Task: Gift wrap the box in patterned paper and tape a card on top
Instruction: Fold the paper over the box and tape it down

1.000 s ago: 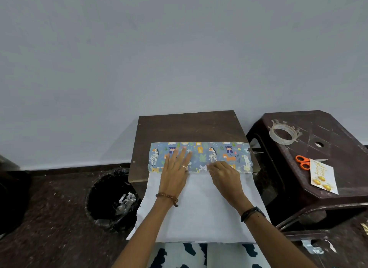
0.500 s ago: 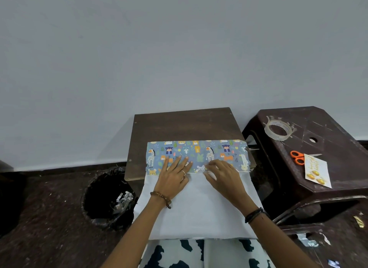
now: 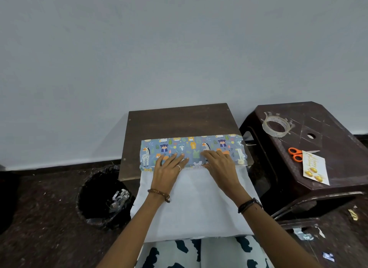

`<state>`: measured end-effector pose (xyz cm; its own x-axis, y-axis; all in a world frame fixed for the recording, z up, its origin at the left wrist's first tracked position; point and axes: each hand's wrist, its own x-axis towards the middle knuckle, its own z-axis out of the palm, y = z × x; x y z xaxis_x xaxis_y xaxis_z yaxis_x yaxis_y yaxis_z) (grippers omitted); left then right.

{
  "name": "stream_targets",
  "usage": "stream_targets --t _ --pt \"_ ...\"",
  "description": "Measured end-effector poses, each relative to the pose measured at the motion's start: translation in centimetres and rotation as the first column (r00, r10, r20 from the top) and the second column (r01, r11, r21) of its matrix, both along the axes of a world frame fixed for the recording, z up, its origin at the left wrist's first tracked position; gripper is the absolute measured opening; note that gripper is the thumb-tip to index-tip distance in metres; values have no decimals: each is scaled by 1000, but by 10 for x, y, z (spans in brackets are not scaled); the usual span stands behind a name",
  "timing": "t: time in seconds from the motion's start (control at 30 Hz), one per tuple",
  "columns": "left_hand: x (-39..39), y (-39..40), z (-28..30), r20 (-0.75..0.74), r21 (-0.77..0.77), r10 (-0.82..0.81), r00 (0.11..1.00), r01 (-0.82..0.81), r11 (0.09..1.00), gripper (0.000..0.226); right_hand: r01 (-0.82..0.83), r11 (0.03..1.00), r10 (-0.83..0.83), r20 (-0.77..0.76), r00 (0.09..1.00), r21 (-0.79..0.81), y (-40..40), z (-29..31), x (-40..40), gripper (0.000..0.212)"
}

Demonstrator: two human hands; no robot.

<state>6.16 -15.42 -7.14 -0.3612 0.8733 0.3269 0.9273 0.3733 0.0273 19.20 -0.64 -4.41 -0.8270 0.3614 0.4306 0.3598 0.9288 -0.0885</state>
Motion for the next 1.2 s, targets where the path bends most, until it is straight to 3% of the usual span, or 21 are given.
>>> stream_targets --t 0.5,0.8,0.87,0.93,1.07,1.2 --pt "-43 36 9 125 20 85 989 -88 996 59 11 981 -15 -19 1000 -194 31 2 -55 39" --pt "-57 46 3 159 123 105 982 -126 984 54 20 965 -36 -55 998 -263 44 -5 -68 35" --pt "-56 46 1 164 145 107 981 -132 981 52 194 903 -231 -52 972 -383 52 -8 -53 42" --pt "-55 46 0 157 161 112 981 -137 977 52 305 773 -339 43 940 -556 63 -12 -35 54" --pt "-53 45 0 165 182 110 980 -140 973 48 181 694 -250 3 968 -697 70 -14 -19 64" --pt "-58 40 -1 272 211 103 957 -164 964 37 213 643 -278 34 960 -735 61 -8 -25 62"
